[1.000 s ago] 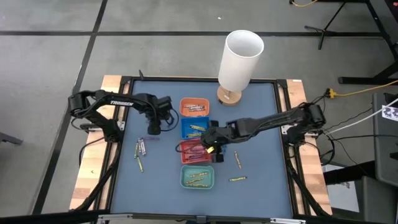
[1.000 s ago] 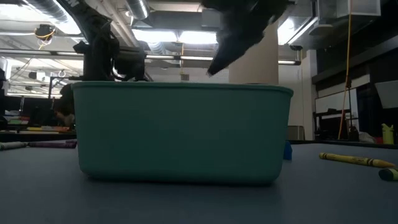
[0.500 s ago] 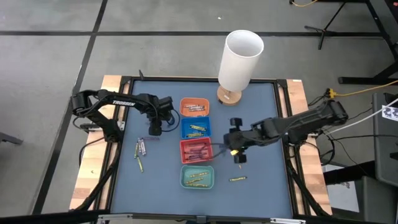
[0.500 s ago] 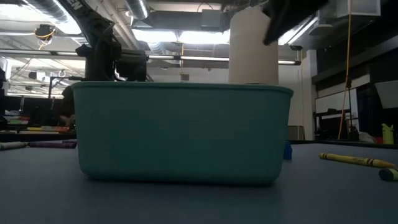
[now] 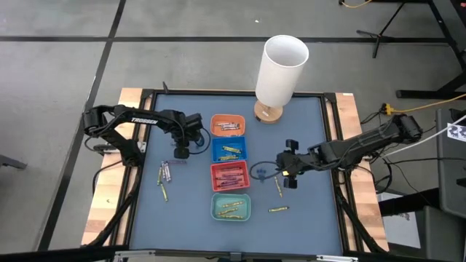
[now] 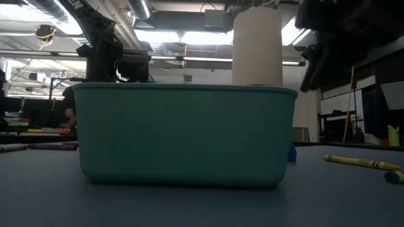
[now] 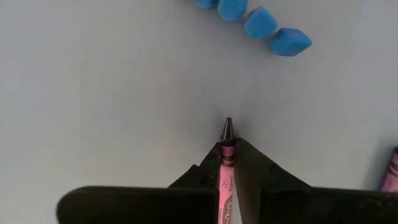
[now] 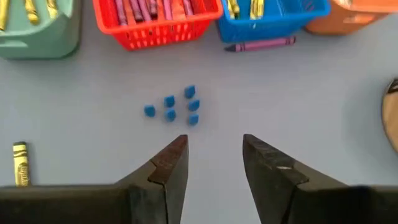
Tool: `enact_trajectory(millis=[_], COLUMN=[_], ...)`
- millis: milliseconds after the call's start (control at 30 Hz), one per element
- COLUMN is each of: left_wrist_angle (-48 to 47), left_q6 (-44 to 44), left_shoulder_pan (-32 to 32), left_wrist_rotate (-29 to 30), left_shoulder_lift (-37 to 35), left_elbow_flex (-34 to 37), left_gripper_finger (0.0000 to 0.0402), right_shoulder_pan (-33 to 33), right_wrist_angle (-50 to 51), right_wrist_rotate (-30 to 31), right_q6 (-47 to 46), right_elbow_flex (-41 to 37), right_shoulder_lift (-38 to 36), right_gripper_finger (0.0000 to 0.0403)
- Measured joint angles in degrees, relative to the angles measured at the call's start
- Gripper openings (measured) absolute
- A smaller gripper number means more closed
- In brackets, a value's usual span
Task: Sort crayons
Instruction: Put the purple crayon into the red bin
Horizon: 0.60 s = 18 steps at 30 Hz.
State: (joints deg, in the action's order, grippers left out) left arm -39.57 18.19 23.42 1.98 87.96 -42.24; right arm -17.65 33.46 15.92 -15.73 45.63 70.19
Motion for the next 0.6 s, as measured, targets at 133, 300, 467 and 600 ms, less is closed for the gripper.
enact_trajectory(millis=[133,300,467,600], left_wrist_angle=[-0.01,-0.18,-1.74,-4.15], left_q6=[-0.02,0.0,-0.58,-1.62], left_shoulder_pan=[0.0,-0.6,-2.29,-3.93], left_wrist_rotate=[0.03,0.37,1.14,0.43], left_shoulder_lift=[0.0,-0.08,-0.19,-0.09], left_elbow_flex=[0.0,-0.02,-0.74,-3.21], left_gripper_finger=[0.0006,0.0005,0.0005,0.0004], right_shoulder_pan=[0.0,0.04,0.04,0.04], right_wrist_angle=[-1.06,-3.56,-5.68,-6.39], right_wrist_rotate=[-0.02,-0.02,-0.04,-0.03], right_q6=[-0.65,-0.89,-0.93,-0.93], right_elbow_flex=[-2.85,-4.49,-5.16,-5.16], right_shoulder_lift=[0.02,0.02,0.04,0.04], right_gripper_finger=[0.0151,0.0151,0.0151,0.0151])
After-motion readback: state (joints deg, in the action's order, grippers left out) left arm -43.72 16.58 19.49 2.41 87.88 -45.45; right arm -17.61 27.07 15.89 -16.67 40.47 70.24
